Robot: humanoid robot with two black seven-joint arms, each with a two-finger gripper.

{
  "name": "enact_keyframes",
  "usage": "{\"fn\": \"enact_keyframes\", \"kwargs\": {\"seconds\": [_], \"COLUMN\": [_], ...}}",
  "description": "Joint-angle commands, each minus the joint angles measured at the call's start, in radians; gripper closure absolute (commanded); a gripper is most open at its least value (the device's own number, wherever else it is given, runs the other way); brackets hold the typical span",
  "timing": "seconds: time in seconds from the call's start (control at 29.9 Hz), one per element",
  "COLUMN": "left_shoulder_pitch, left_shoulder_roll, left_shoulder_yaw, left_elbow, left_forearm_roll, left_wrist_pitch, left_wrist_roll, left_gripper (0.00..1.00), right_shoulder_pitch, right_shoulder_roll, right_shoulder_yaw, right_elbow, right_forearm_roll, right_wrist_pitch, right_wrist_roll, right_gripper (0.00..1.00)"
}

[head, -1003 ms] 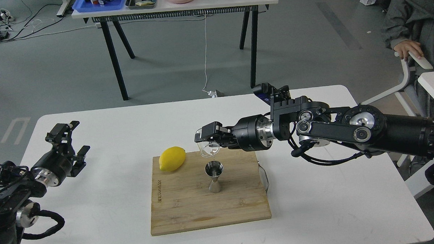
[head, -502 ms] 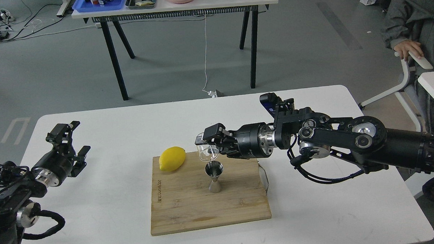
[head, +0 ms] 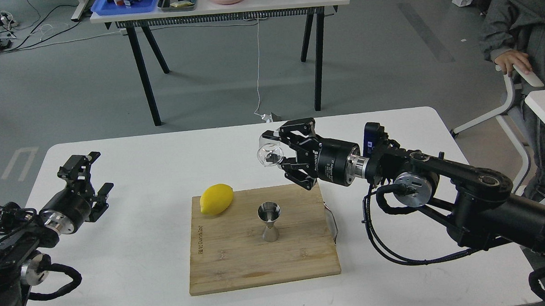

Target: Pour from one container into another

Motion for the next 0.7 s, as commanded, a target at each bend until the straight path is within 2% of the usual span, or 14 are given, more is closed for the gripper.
{"fn": "enact_keyframes", "kwargs": {"seconds": [0.0,0.37,0.67], "left_shoulder_pitch": [0.001,0.001,0.001], "left_shoulder_roll": [0.0,0.001,-0.017], "left_shoulder_yaw": [0.002,0.015,0.017], "left_elbow": [0.0,0.0,0.0], "left_forearm_roll": [0.0,-0.002,-0.002], "left_wrist_pitch": [0.0,0.0,0.0], "left_wrist_roll": [0.0,0.0,0.0], "left_gripper": [0.0,0.0,0.0], "right_shoulder_pitch": [-0.123,-0.48,-0.669], "right_shoulder_roll": [0.05,0.205,0.319], "right_shoulder_yaw": [0.145,0.549,0.698], "right_elbow": [-0.001,-0.003,-0.009], "right_forearm_roll": [0.06,0.304,0.379], "right_wrist_pitch": [-0.019,-0.079,-0.154], "right_wrist_roll": [0.014,0.065,0.076], "right_gripper": [0.61,0.61,0.61]}}
